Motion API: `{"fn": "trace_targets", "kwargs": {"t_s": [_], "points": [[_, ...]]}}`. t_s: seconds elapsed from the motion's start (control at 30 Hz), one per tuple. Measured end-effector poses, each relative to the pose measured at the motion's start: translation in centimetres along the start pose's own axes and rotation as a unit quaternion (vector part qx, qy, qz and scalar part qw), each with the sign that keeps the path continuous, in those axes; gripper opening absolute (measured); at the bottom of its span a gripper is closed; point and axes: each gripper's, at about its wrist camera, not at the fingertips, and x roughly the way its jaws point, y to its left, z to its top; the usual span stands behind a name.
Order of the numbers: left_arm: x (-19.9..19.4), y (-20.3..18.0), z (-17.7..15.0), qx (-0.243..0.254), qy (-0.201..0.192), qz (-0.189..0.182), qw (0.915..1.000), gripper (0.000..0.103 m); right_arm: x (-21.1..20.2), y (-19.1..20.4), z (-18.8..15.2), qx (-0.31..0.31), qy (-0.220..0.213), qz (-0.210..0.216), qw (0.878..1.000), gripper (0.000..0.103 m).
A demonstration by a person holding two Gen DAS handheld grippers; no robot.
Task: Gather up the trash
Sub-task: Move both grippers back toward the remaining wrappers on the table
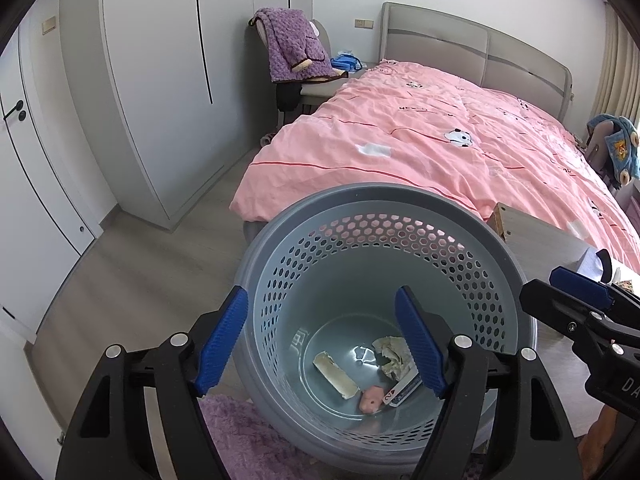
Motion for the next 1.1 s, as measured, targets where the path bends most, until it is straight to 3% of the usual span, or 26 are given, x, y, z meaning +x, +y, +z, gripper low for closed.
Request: {"fn": "trace_targets", "kwargs": {"t_s": [0.37,1.1], "points": [[-1.0,-1.6,-0.5,0.003,-0.007,-0.021,0.9998,0.074,-2.4,-1.4,-1.1,0.008,-0.007,-0.027,1.000,0.069],[-2.2,-9.6,-2.0,0.067,0.002,-0.077,0.9948,0.074,-8.2,-7.9,-5.0,0.063,-0.027,-0.099,0.993,0.077]]}}
